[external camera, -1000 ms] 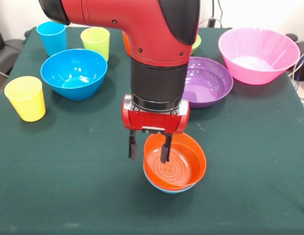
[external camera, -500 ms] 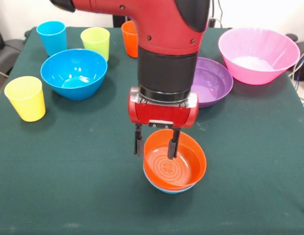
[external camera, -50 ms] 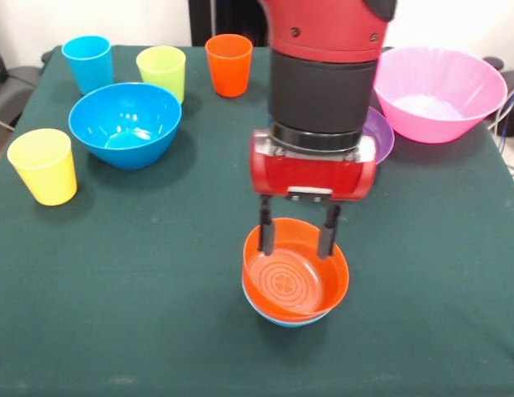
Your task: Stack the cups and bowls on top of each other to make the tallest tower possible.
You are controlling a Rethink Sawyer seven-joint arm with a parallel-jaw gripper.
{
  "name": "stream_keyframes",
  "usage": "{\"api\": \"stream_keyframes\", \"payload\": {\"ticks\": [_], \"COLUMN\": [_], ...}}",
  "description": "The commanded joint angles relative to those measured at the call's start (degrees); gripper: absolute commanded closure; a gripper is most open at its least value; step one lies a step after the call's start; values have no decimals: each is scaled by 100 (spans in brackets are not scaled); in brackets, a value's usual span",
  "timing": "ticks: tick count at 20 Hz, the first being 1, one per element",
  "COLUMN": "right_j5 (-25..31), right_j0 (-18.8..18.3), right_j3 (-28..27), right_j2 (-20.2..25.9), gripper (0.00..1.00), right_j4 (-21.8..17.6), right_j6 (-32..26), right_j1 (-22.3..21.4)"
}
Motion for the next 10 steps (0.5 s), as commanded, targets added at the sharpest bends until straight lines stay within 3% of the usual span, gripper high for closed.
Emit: {"api": "stream_keyframes", "payload": {"ticks": [1,10], "right_j5": [475,7], "right_j0": [252,327], "right_j3": [81,-110], "right_j2": [106,72], "gripper": [0,0], "right_j4": [-72,-93], "right_j6": [137,319], "right_j1": [266,696]}}
